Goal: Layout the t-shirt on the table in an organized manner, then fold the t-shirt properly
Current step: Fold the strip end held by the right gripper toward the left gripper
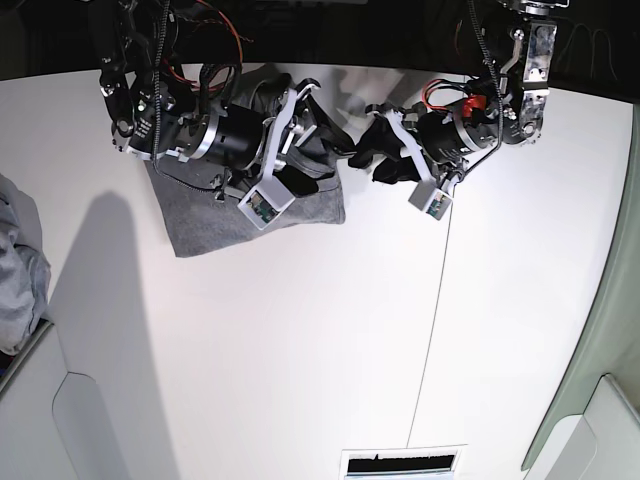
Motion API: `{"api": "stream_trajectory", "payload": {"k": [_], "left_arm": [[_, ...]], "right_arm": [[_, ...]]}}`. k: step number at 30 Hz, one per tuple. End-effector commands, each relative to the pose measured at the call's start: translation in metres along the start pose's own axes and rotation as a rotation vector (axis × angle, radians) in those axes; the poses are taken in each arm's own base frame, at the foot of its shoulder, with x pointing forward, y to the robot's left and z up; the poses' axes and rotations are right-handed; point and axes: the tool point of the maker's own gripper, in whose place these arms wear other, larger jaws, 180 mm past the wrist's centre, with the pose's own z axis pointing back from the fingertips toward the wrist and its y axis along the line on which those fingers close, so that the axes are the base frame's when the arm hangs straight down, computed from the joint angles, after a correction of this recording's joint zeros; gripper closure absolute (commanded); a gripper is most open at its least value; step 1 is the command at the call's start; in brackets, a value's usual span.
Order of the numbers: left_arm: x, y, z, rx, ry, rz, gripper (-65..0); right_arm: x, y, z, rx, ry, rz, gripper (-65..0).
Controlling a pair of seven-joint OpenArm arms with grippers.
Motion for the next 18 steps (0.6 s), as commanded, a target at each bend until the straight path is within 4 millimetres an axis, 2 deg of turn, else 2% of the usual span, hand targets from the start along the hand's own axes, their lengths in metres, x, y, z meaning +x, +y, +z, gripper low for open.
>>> {"api": "stream_trajectory", "payload": {"k": [1,3,4,6,7,8,10,12,14,18], "left_arm": [[0.016,0.005,0.007,0.000,-0.051,0.000,-33.9],[0.026,0.013,0.019,0.000,-0.091,0.005,-30.6],[0.033,0.017,0.025,0.006,-0.110,0.003,-25.5],[0.050,0.019,0.037,0.009,-0.152,-0.003,-12.0],[0.062,0.014,0.043,-0.004,-0.182,-0.013,-6.6],[0.073,0.007,0.048,-0.026,-0.210,-0.026,-3.9],[0.096,-0.016,0.057,-0.088,-0.267,-0.060,-3.0],[0.106,-0.045,0.058,-0.164,-0.283,-0.100,-3.0],[0.102,-0.074,0.048,-0.238,-0.256,-0.139,-3.0],[0.073,-0.128,0.014,-0.346,-0.154,-0.229,-3.0]], "right_arm": [[0.022,-0.006,0.004,-0.013,-0.066,0.017,-41.1],[0.033,-0.022,0.010,-0.055,-0.097,0.014,-39.2],[0.040,-0.031,0.015,-0.082,-0.120,0.012,-34.5],[0.052,-0.058,0.029,-0.162,-0.168,-0.001,-17.6],[0.058,-0.072,0.038,-0.209,-0.191,-0.005,-7.0],[0.064,-0.087,0.047,-0.256,-0.211,-0.008,0.0],[0.073,-0.113,0.063,-0.335,-0.239,-0.008,0.0],[0.078,-0.133,0.072,-0.380,-0.260,-0.028,0.0],[0.077,-0.150,0.073,-0.399,-0.266,-0.060,0.0],[0.062,-0.183,0.055,-0.410,-0.225,-0.130,0.0]]}}
